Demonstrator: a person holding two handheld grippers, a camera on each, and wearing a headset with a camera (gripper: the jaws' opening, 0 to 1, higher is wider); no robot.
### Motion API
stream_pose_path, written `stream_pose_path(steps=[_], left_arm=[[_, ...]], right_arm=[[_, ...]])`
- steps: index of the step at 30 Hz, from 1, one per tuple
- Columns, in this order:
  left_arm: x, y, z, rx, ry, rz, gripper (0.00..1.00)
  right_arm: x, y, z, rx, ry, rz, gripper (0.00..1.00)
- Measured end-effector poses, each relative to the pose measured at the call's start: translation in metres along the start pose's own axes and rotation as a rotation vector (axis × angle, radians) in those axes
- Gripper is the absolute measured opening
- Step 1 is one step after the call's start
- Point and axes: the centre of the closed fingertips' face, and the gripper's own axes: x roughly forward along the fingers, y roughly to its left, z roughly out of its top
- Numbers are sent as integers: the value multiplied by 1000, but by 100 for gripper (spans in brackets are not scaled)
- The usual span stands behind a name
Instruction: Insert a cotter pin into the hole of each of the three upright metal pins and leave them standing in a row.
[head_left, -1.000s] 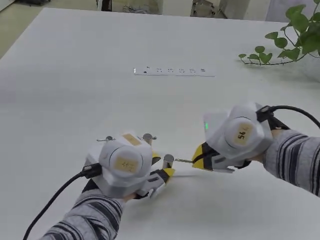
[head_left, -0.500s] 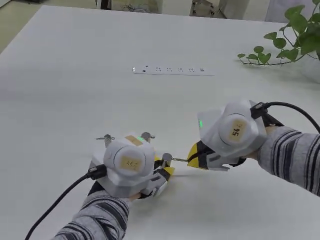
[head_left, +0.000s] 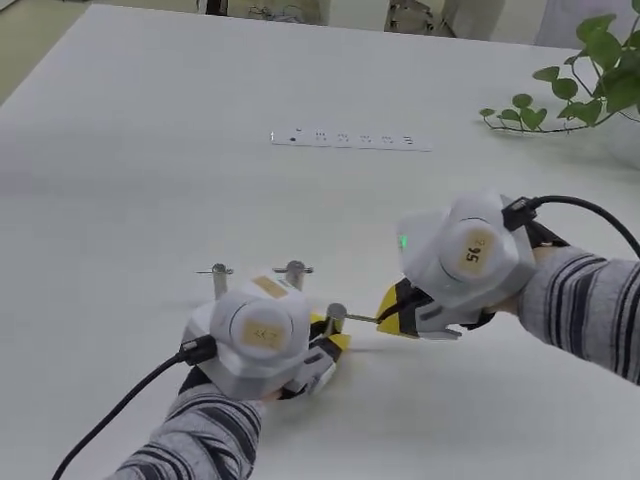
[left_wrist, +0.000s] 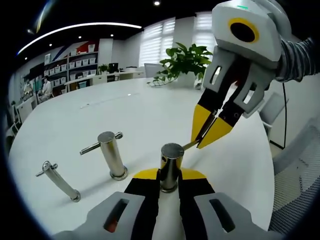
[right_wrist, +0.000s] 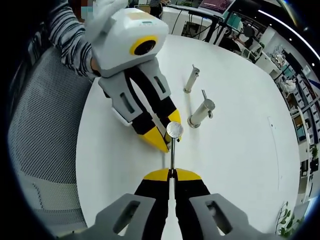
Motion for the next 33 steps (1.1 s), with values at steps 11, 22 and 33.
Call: stream_pose_path(steps=[11, 22, 33], left_arm=[[2, 0, -2, 14, 1, 5, 10], [3, 1, -3, -13, -2, 11, 10], [4, 1, -4, -8, 0, 17, 10]], right_arm=[[-4, 2, 7, 31, -47, -20, 0], [0, 1, 13, 4, -36, -45, 0], [1, 1, 24, 3, -75, -63, 1]])
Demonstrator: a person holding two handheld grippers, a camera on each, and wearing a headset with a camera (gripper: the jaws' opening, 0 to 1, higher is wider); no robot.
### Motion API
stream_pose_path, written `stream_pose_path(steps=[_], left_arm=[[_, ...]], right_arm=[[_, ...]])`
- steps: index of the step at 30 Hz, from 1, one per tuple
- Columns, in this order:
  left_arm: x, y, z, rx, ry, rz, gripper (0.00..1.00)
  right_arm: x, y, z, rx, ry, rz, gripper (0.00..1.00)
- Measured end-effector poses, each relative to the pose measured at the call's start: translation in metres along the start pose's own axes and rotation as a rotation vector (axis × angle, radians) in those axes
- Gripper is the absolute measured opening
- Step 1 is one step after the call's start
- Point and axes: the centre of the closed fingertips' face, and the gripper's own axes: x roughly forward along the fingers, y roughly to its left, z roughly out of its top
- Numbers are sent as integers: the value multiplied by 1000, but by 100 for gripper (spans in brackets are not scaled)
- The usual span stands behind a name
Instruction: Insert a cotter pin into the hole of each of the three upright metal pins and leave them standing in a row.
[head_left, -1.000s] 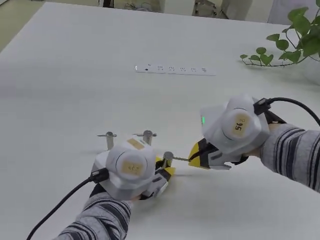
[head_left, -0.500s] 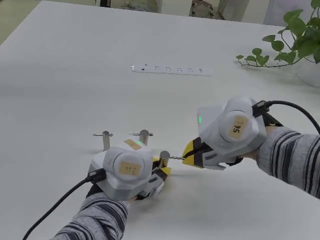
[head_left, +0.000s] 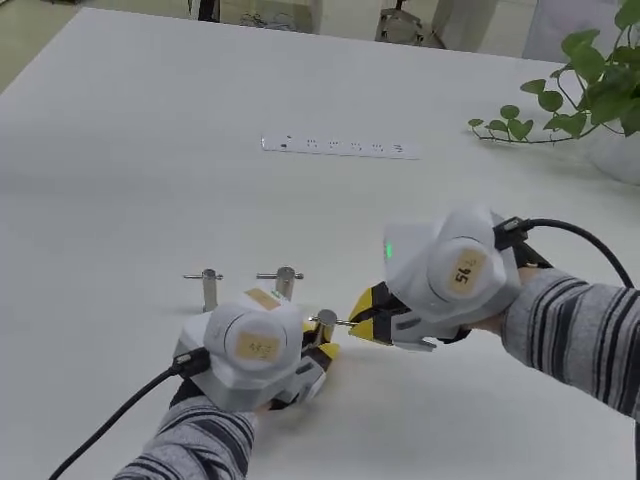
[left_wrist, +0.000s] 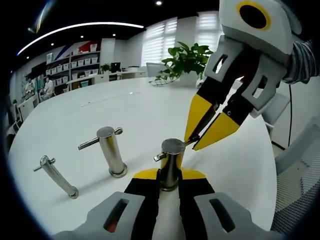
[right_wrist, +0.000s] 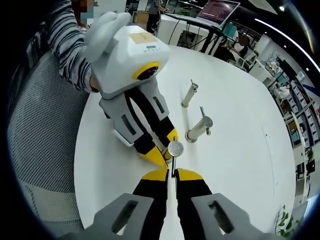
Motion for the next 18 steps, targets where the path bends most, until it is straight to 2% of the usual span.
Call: stream_pose_path(steps=[4, 10, 18], left_arm=[[0, 0, -1, 14, 1, 0, 10], [1, 0, -1, 18, 5, 2, 10], [1, 0, -2, 20, 6, 28, 10]], right_arm=[[-6, -2, 1, 23, -7, -9, 4], [-11, -3, -2, 48, -9, -14, 2], [-11, -3, 1, 44, -20, -11, 0]])
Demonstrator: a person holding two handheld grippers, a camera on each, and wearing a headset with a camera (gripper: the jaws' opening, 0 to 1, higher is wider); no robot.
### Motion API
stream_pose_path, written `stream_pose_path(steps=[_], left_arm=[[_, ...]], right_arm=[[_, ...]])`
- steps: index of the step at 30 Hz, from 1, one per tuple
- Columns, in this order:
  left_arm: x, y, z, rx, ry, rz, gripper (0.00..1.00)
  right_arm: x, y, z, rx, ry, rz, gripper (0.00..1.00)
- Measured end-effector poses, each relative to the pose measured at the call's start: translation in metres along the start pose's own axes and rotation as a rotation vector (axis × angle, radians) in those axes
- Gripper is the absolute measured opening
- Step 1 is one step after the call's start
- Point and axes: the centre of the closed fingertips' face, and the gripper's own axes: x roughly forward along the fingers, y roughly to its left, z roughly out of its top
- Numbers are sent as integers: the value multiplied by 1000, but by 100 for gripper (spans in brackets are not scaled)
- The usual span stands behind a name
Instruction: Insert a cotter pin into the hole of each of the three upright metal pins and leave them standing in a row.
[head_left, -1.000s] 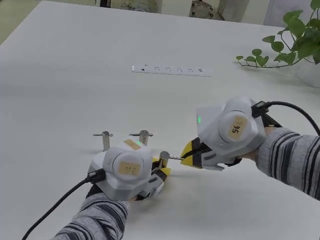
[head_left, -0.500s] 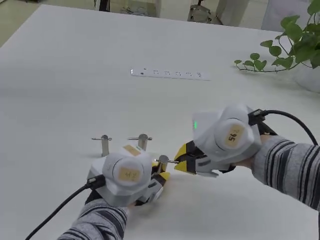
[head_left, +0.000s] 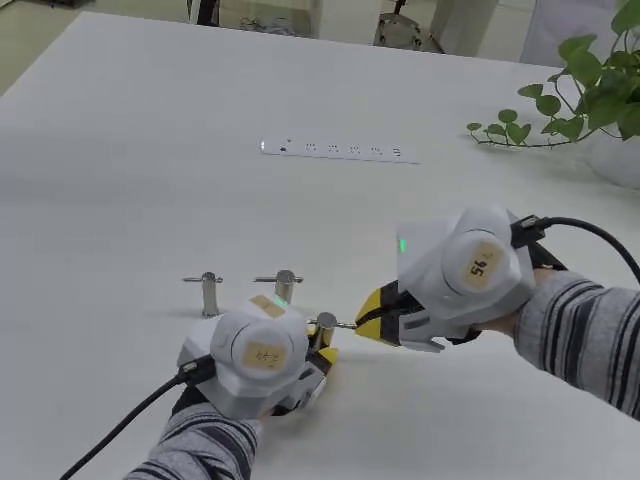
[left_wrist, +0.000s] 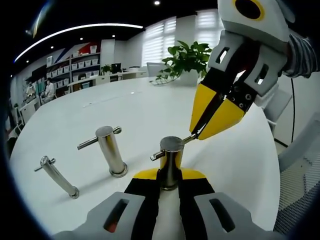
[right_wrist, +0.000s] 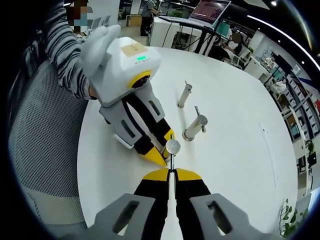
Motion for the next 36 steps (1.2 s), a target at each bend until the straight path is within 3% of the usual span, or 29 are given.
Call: stream_pose_path(steps=[4, 12, 21, 27, 30, 33, 36], left_arm=[[1, 0, 0, -8, 1, 15, 10], [1, 1, -1, -13, 2, 29, 10], [2, 1, -1, -15, 2, 37, 11], [1, -2, -3, -16, 22, 19, 15], [0, -2, -5, 10, 33, 13, 18], [-2, 0, -2, 12, 30, 10, 22], [-7, 1, 1, 0, 24, -2, 30]], right_arm=[[2, -1, 8, -14, -14, -1, 0], [5, -1, 9, -56, 0, 2, 0], [7, -1, 8, -12, -18, -1, 0], [10, 0, 9, -25, -16, -1, 0], [10, -1, 9, -26, -15, -7, 5], [9, -4, 12, 15, -37, -8, 8], [10, -3, 21, 140, -95, 23, 10]])
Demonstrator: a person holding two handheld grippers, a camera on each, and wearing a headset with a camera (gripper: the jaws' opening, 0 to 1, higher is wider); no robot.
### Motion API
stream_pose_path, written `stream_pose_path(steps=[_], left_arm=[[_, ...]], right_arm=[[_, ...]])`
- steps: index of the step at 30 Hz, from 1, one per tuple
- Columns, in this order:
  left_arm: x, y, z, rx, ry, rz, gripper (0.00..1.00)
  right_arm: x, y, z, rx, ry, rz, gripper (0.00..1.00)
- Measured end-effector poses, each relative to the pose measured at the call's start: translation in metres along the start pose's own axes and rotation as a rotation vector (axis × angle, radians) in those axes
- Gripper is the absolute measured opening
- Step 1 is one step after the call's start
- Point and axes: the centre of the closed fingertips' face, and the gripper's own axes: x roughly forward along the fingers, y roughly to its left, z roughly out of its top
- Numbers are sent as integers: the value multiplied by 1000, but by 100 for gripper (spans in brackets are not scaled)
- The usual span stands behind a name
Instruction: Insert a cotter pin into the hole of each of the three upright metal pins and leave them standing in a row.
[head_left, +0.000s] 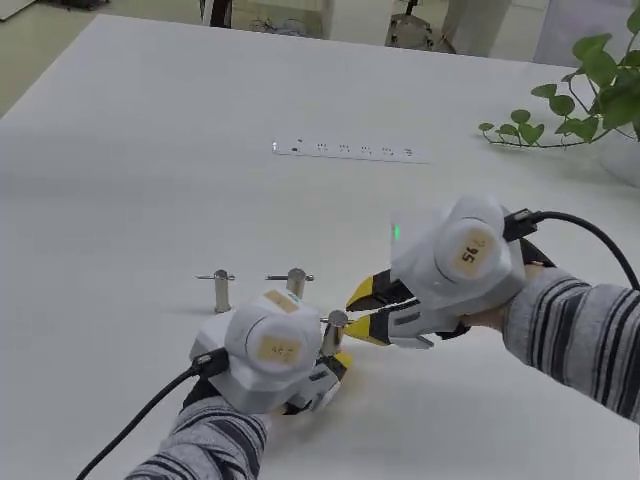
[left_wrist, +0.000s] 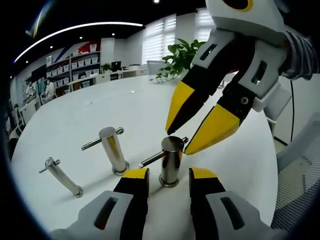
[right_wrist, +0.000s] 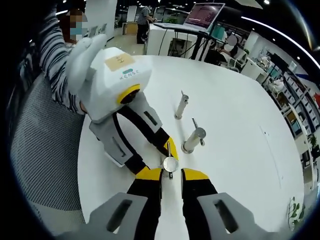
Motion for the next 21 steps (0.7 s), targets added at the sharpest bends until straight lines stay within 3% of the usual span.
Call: stream_pose_path(steps=[3, 7, 15, 21], left_arm=[[-4, -1, 2, -13, -2, -14, 33], [-10, -2, 1, -3, 17, -19, 37], [-22, -1, -1, -26, 34, -34, 45], [-32, 2, 6, -34, 13, -32, 49]], right_arm=[[5, 2, 4, 90, -25, 31, 14], [16, -2, -3, 163, 7, 32, 14], [24, 2, 0, 162, 11, 69, 9], [23, 3, -1, 151, 19, 86, 9]])
